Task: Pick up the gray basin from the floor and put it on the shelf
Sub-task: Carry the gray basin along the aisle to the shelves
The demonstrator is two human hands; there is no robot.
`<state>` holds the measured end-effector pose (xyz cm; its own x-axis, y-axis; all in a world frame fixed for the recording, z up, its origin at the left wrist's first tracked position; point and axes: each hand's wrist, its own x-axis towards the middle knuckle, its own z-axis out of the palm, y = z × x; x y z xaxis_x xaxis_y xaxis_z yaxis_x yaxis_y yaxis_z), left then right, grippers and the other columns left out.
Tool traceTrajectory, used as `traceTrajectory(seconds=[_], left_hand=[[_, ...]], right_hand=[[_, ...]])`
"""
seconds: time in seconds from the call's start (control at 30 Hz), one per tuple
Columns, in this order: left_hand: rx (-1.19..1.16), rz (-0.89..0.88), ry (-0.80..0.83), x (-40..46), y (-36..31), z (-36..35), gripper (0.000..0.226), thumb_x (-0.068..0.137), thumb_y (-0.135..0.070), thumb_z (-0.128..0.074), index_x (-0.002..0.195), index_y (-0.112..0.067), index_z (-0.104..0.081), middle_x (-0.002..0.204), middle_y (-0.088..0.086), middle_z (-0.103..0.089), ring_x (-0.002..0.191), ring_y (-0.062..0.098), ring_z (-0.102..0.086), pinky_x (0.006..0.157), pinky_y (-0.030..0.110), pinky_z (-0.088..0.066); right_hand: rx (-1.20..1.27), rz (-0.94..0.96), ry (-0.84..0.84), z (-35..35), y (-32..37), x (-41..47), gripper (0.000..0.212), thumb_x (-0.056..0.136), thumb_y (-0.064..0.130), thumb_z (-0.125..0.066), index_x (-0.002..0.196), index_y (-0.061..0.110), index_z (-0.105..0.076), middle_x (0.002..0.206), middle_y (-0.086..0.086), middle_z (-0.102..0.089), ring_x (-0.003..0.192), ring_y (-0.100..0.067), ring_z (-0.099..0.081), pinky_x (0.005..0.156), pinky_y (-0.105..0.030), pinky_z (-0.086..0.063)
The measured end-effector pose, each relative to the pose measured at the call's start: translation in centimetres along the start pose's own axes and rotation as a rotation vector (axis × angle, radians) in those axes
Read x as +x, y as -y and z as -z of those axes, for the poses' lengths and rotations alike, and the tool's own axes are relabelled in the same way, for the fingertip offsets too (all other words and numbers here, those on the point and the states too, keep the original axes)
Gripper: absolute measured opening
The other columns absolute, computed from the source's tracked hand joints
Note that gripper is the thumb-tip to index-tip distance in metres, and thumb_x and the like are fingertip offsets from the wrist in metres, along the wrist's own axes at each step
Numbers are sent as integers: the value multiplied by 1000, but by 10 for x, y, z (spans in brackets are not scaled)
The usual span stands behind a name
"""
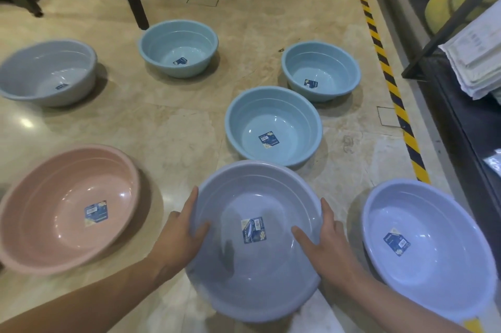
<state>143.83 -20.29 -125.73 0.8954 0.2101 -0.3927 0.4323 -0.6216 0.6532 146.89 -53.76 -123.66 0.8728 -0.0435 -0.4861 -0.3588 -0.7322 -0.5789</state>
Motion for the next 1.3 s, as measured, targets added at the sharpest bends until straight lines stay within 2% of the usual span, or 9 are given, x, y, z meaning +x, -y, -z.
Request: traceTrajectory(seconds=[0.3, 0.43, 0.53, 0.63, 0.73, 0.83, 0.93, 1.1, 1.3], left_hand=[[-96, 107, -25, -110, -110, 175, 83, 94, -61, -59, 159, -60, -8, 121, 9, -57, 105, 28, -65, 97, 43, -52], [-151, 104, -66, -178, -170, 279, 80, 89, -73, -52, 153, -66, -5, 124, 1, -61, 109, 23, -66, 89, 34, -52], [-142, 153, -105, -223, -197, 357, 88, 91, -73, -51, 163, -51, -6, 147, 10, -55, 126, 31, -60, 102, 41, -49], [-154, 139, -165, -262, -216, 431, 86, 94, -65, -56, 164, -47, -9, 146, 6, -58, 126, 25, -61, 104, 41, -50], [-202, 85, -254, -298, -230, 502, 77, 93, -64, -56, 153, -67, -8, 122, -25, -67, 106, -6, -64, 87, 14, -52], [-226, 198, -238, -327, -232, 570, 82, 93, -68, -51, 161, -54, -8, 121, -5, -66, 102, 11, -67, 88, 25, -54], [-213, 214, -267, -354, -233, 633, 87, 95, -59, -56, 166, -33, -14, 129, -3, -61, 105, 10, -61, 84, 14, -45], [-264, 270, -379, -388, -215, 714, 81, 98, -57, -56, 166, -31, -19, 153, 3, -52, 136, 27, -54, 112, 49, -43], [-255, 416, -428, -384, -164, 767, 79, 97, -63, -48, 165, -40, -14, 96, 13, -70, 82, 25, -70, 84, 44, -57]], right_hand=[[-78, 16, 120, 119, 166, -110, 100, 95, 73, -55, 166, 50, 11, 156, -11, -39, 136, -34, -54, 96, -44, -47], [-118, 56, 141, 178, 261, -171, 99, 93, 76, -55, 163, 57, 12, 143, -7, -41, 116, -27, -63, 95, -44, -55], [-143, 104, 169, 212, 333, -211, 100, 91, 79, -53, 161, 59, 15, 135, -3, -43, 96, -17, -63, 86, -40, -56], [-148, 166, 191, 233, 404, -247, 101, 92, 77, -55, 163, 55, 14, 148, -7, -42, 117, -24, -61, 87, -38, -49], [-129, 215, 221, 241, 472, -280, 102, 92, 74, -59, 166, 52, 8, 160, -12, -37, 143, -29, -47, 97, -40, -43], [-130, 239, 256, 240, 541, -311, 101, 93, 72, -61, 166, 52, 6, 150, -15, -42, 140, -34, -50, 104, -43, -44], [-106, 308, 294, 234, 605, -340, 101, 95, 66, -64, 169, 45, 1, 154, -15, -42, 142, -34, -49, 115, -46, -43], [-76, 377, 327, 197, 681, -374, 97, 96, 62, -66, 170, 40, -7, 157, -11, -45, 141, -30, -50, 110, -41, -42], [-74, 353, 392, 128, 744, -373, 96, 95, 64, -65, 169, 41, -8, 136, -8, -49, 134, -32, -56, 107, -42, -46]])
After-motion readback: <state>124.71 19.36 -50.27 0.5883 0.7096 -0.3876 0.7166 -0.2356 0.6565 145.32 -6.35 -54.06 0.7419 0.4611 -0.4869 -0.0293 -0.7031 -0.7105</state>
